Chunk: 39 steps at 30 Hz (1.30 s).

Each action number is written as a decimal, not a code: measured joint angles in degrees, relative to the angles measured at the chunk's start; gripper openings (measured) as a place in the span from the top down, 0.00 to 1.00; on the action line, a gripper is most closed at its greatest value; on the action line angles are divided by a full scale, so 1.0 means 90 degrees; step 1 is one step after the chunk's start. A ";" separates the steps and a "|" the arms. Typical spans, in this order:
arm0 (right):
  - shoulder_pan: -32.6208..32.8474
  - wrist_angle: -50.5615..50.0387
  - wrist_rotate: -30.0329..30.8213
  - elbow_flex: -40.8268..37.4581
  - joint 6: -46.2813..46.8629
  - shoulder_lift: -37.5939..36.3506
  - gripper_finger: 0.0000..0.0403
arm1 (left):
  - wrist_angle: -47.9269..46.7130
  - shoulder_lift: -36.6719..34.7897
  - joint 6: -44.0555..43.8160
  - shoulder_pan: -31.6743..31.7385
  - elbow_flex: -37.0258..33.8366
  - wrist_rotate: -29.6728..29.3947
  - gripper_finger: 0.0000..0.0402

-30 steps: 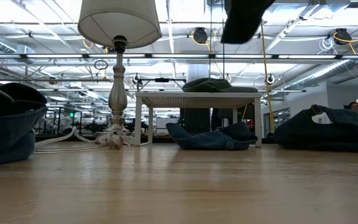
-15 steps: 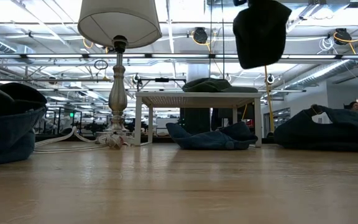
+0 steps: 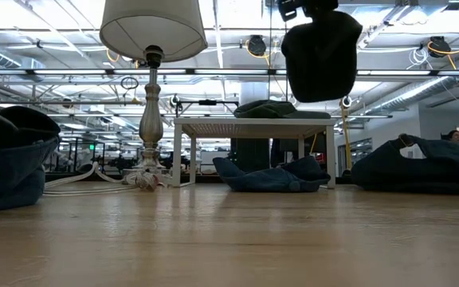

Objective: Pick & Place hat
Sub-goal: Stack the top gray cap on the gray cap on the shelf

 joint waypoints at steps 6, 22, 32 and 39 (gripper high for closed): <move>0.0044 0.0679 0.0271 0.0001 -0.0189 0.0351 0.97 | -0.0087 -0.0677 0.0560 -0.0594 0.0008 -0.1743 0.62; 0.0492 0.1466 0.0273 0.0002 0.0535 0.1030 0.97 | -0.0812 -0.1349 0.0869 -0.1725 0.0006 -0.2956 0.62; 0.0672 0.1705 0.0256 -0.0002 0.1064 0.1190 0.96 | -0.0810 -0.1348 0.0956 -0.1960 0.0006 -0.2959 0.62; 0.0714 0.1642 -0.0272 0.0003 0.2123 0.1178 0.93 | -0.0947 -0.1348 0.0871 -0.1960 0.0006 -0.2949 0.62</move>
